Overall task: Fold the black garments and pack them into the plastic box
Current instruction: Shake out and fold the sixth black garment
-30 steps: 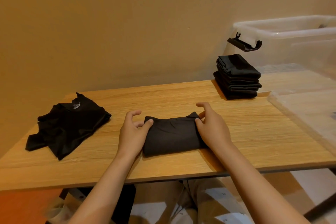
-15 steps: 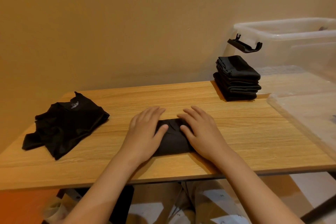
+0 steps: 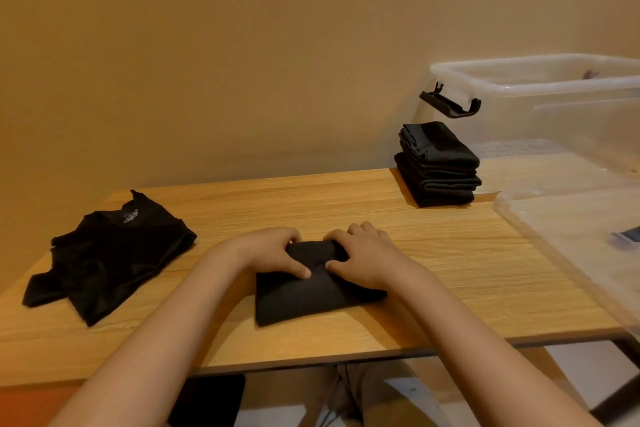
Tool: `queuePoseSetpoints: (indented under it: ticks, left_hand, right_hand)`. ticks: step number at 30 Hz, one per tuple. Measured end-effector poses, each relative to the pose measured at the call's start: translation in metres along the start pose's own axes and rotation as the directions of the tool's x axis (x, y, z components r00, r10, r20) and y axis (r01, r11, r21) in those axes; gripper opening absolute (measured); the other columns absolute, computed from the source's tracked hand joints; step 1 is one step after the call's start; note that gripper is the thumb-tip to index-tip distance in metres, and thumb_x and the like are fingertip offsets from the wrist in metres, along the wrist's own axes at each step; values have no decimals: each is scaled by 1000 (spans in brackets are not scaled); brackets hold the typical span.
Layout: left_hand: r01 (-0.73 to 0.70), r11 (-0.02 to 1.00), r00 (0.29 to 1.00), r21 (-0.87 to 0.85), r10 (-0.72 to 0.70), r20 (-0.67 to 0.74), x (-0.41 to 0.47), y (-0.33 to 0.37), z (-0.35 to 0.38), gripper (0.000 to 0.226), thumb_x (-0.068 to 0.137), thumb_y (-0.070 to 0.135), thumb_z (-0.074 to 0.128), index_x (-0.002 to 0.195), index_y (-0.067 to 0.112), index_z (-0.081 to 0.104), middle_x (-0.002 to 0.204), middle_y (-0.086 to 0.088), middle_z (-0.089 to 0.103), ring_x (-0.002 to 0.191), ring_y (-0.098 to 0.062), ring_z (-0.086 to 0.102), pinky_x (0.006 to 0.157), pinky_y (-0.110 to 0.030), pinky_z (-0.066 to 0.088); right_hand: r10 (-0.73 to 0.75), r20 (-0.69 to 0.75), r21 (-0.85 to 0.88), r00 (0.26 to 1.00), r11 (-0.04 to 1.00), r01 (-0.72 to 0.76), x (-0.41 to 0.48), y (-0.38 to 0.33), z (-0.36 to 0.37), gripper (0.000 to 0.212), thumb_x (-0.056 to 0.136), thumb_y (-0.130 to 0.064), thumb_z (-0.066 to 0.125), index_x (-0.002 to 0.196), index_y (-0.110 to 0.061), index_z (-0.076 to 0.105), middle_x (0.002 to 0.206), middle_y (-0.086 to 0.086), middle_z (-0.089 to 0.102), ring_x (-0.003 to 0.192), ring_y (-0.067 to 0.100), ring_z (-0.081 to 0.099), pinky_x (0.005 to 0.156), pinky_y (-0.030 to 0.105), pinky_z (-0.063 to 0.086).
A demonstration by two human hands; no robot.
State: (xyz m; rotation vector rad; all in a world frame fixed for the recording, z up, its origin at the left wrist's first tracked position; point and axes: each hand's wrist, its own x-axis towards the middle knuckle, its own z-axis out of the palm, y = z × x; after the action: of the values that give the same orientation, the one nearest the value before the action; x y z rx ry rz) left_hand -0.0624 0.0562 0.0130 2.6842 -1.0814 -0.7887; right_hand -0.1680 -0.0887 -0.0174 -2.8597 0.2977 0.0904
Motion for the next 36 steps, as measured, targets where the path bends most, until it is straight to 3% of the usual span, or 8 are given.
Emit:
queuePoseSetpoints:
  ticks: [4,7,11,16,21,28,31,36]
  left_hand:
    - [0,1000,988,-16,3,157,10,6,-17,37,81,38,74,113,24,63,112,1,66,103,-13,61,97,-36,50]
    - [-60,994,977,-89,77,199,9,5,-24,28,81,34,75,107,30,63,112,3,66,104,-12,61,98,-36,48]
    - [-123,943,977,-309,170,129,5,-2,-36,26,82,30,73,106,23,65,106,6,69,99,-6,64,86,-25,47]
    - [-173,868,974,-465,220,47,22,2,-46,27,77,28,74,100,18,66,104,1,70,99,-11,65,84,-25,48]
    - [-285,713,949,-640,304,-84,51,29,-54,15,76,16,79,85,21,67,92,-1,70,91,-15,67,71,-21,51]
    - [-394,526,918,-754,267,-293,118,91,-96,43,72,30,77,112,18,67,117,-9,66,109,-28,63,84,-35,53]
    - [-413,515,910,-751,255,-326,154,125,-122,51,72,32,81,119,24,64,123,-8,63,112,-27,61,87,-37,54]
    - [-375,555,925,-743,280,-258,217,171,-153,31,85,22,71,114,14,64,114,-11,67,103,-27,65,80,-36,55]
  right_hand:
    - [-26,66,37,997,999,24,8,2,-18,36,86,-46,62,114,-23,59,113,3,52,112,21,43,90,35,40]
    - [-98,58,228,993,970,83,4,11,-28,19,82,-39,70,89,-24,61,98,-2,58,89,14,56,73,27,50]
    - [-142,7,560,990,821,113,-9,34,-42,22,83,-34,71,94,-18,64,96,1,66,87,14,64,77,31,55]
    - [-116,-67,701,991,701,130,-18,61,-48,21,85,-29,71,94,-12,63,97,4,68,88,14,67,80,34,57]
    - [5,-175,801,985,582,139,-21,86,-54,20,83,-29,72,89,-11,64,91,3,68,85,13,68,71,27,57]
    - [319,-226,961,920,226,157,-5,127,-84,14,87,-24,67,95,-12,67,97,4,70,87,14,69,65,24,54]
    - [445,-222,975,868,107,195,7,146,-104,12,89,-22,65,99,-16,67,99,2,71,91,16,68,62,21,54]
    - [571,-151,965,807,-92,246,30,174,-126,5,91,-16,64,92,-13,68,93,5,73,82,15,71,61,24,55]
